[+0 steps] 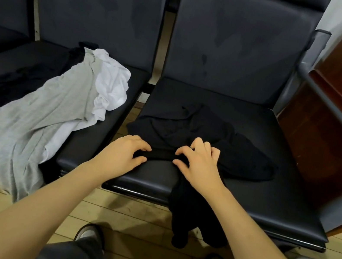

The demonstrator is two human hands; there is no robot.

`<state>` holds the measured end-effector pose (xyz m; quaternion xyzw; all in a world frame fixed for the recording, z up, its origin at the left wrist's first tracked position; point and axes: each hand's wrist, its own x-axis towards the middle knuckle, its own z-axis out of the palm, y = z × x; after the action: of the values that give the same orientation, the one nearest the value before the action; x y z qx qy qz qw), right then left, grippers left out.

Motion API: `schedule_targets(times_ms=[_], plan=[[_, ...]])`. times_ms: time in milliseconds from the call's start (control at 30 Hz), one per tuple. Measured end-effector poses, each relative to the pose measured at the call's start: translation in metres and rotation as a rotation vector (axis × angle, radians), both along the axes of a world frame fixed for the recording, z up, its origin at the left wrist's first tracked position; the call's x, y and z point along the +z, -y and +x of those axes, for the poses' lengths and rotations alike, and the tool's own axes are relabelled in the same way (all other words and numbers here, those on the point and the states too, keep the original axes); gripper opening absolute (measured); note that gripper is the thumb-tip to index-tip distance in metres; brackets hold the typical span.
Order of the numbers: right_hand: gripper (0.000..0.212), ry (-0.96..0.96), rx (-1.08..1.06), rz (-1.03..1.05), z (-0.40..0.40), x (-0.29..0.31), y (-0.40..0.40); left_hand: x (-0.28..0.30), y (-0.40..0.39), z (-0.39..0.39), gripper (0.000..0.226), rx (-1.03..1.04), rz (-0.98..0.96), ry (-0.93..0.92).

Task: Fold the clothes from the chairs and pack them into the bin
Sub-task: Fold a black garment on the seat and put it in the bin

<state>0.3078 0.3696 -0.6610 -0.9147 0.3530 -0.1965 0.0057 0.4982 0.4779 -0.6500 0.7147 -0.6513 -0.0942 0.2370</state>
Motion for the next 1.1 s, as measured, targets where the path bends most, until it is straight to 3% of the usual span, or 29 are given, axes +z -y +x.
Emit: schedule_targets(times_ms=[300, 400, 533, 733, 900, 1100], plan=[[0.020, -0.016, 0.033, 0.056, -0.012, 0.005, 0.008, 0.001, 0.005, 0.003, 0.034, -0.074, 0.116, -0.053], [0.015, 0.144, 0.036, 0.189, -0.015, 0.014, 0.004, 0.000, 0.006, 0.006, 0.036, -0.082, 0.138, -0.087], [0.002, 0.273, 0.041, 0.424, -0.018, 0.031, 0.001, -0.005, 0.007, 0.002, 0.027, -0.064, 0.071, -0.150], [0.003, 0.254, -0.023, 0.414, -0.021, 0.027, 0.001, -0.003, 0.006, -0.005, 0.018, -0.051, -0.047, -0.023], [0.007, 0.353, -0.048, 0.478, -0.026, 0.032, 0.006, 0.031, 0.005, -0.015, 0.013, 0.042, -0.189, -0.357], [0.014, 0.301, 0.048, 0.530, -0.032, 0.041, 0.005, 0.048, 0.005, -0.021, 0.020, -0.002, -0.169, -0.373]])
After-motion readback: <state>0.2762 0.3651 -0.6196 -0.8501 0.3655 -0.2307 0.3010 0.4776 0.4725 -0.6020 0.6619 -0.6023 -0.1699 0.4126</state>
